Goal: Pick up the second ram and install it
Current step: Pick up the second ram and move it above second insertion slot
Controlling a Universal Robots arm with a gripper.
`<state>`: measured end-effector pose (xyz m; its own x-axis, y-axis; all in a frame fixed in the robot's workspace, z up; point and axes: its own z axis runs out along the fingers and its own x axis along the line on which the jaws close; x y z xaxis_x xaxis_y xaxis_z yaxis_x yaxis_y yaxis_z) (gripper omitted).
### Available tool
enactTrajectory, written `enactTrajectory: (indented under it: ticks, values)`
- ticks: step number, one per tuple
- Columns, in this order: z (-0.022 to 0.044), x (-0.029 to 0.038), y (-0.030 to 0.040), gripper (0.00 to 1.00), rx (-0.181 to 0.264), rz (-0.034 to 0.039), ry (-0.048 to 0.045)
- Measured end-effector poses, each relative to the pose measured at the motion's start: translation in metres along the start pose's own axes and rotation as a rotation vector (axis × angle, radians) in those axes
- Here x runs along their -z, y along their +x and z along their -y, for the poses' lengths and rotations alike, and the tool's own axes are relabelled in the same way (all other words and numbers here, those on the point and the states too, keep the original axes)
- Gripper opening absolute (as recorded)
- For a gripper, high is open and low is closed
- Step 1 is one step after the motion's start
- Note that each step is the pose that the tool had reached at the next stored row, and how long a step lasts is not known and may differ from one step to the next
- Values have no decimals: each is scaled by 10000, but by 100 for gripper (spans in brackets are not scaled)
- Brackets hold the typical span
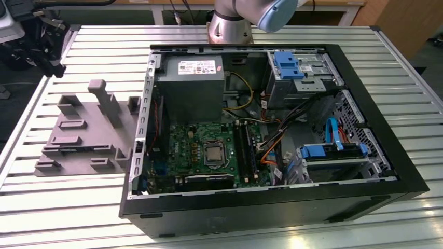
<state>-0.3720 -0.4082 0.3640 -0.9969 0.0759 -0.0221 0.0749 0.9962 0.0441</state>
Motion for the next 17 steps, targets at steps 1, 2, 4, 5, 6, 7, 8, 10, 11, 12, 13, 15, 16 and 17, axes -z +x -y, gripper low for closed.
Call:
enactTrajectory:
  ticks: [1,2,4,5,6,7,8,10,11,12,13,15,16,17]
  values:
    - [0,0,0,24,0,1,0]
    - [0,0,1,24,0,0,-1]
    - [0,0,1,30,0,1,0]
    - [0,0,2,36,0,0,-1]
    - [0,0,2,42,0,0,0]
    - [0,0,2,42,0,0,0]
    - [0,0,2,48,0,0,0]
    - [0,0,3,54,0,0,-1]
    - [0,0,3,60,0,0,0]
    - [0,0,4,66,0,0,0]
    - [0,0,4,66,0,0,0]
    - [0,0,5,66,0,0,0]
    - [0,0,5,66,0,0,0]
    - [0,0,5,66,0,0,0]
